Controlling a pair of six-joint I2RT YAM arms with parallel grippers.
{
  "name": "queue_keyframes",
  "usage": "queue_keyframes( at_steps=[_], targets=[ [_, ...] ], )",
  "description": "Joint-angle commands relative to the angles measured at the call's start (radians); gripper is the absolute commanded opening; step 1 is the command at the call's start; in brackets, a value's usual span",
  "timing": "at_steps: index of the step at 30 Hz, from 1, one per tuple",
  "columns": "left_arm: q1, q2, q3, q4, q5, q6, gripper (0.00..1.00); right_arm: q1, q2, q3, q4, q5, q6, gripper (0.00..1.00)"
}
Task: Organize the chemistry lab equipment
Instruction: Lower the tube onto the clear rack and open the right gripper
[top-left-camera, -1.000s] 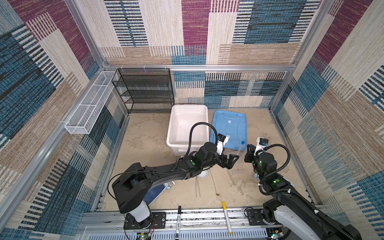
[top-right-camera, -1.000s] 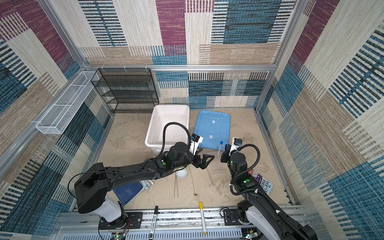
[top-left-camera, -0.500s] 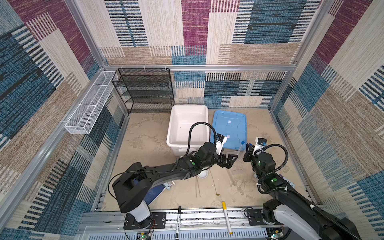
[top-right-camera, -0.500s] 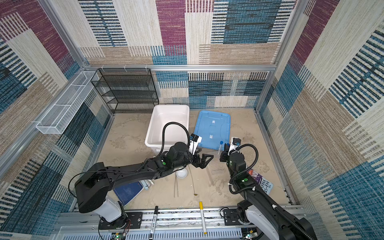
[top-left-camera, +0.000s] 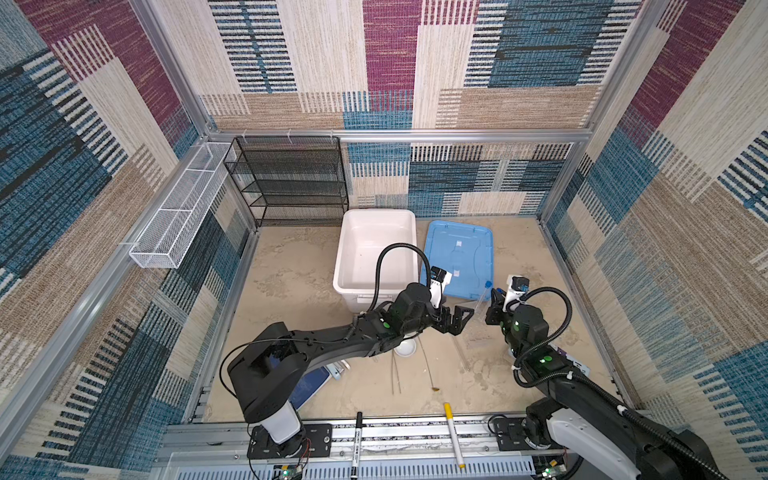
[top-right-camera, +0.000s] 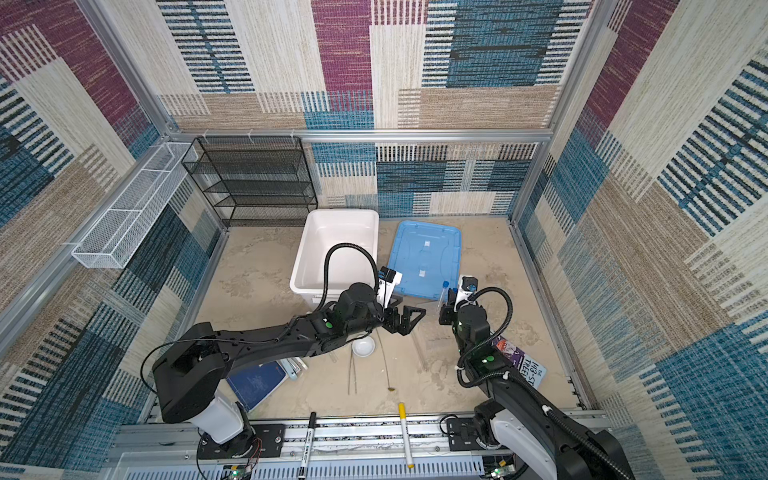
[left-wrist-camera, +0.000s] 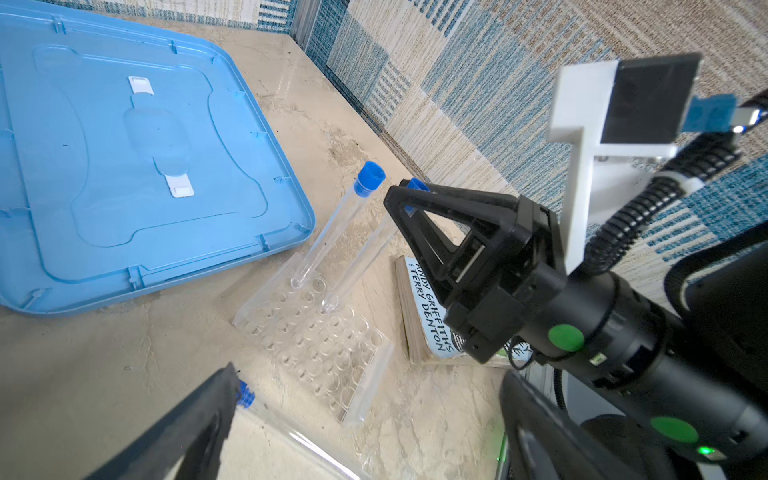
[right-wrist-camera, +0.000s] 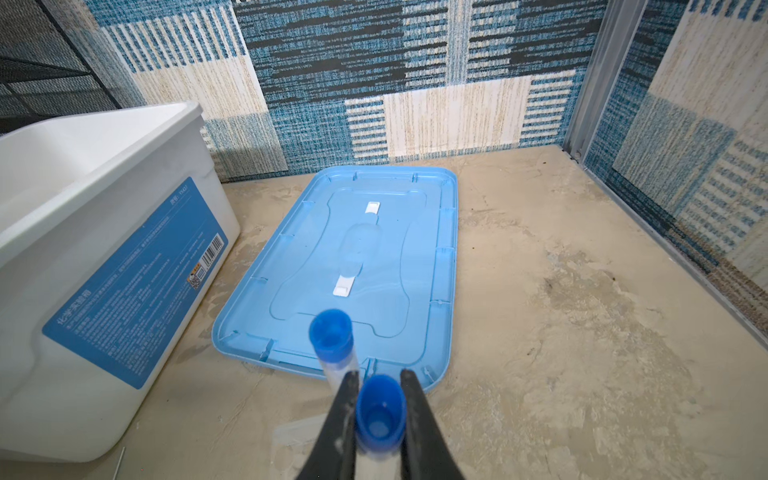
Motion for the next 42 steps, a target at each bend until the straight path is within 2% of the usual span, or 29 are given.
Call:
queue_keyframes(
  at_steps=[1, 4, 8, 12, 18, 21, 25, 29, 37, 42],
  targets=[
    [0.007, 0.001, -0.006, 0.052, 0.011, -0.021, 0.99, 0.004, 0.01, 0.01, 0.009, 0.026, -0.028, 0.17],
    [0.013, 0.005, -0.01, 0.061, 0.019, -0.029, 0.99, 0.004, 0.022, 0.015, 0.009, 0.011, -0.029, 0.18],
    [0.022, 0.005, -0.017, 0.069, 0.025, -0.039, 0.99, 0.004, 0.03, 0.028, -0.028, 0.009, -0.002, 0.28],
    [0.023, -0.002, -0.024, 0.063, 0.013, -0.039, 0.99, 0.004, 0.012, 0.02, -0.03, 0.011, 0.004, 0.34],
    [0.024, -0.021, -0.028, 0.046, 0.008, -0.025, 0.99, 0.004, -0.004, 0.022, -0.05, 0.028, 0.05, 0.65],
    [0.024, -0.04, -0.008, -0.008, 0.003, -0.017, 0.99, 0.005, -0.039, 0.031, -0.082, 0.044, 0.082, 0.73],
    [0.023, -0.087, 0.07, -0.18, -0.01, 0.005, 0.99, 0.005, -0.137, 0.052, -0.145, 0.084, 0.129, 0.84],
    [0.023, -0.129, 0.115, -0.308, -0.001, 0.001, 1.0, 0.004, -0.228, 0.081, -0.22, 0.115, 0.167, 0.99],
    [0.023, -0.092, 0.228, -0.52, 0.044, -0.069, 0.96, 0.004, -0.24, 0.276, -0.464, 0.059, 0.268, 1.0],
    [0.023, -0.035, 0.334, -0.616, 0.039, -0.013, 0.92, 0.003, -0.194, 0.336, -0.434, 0.017, 0.219, 0.99]
  ],
)
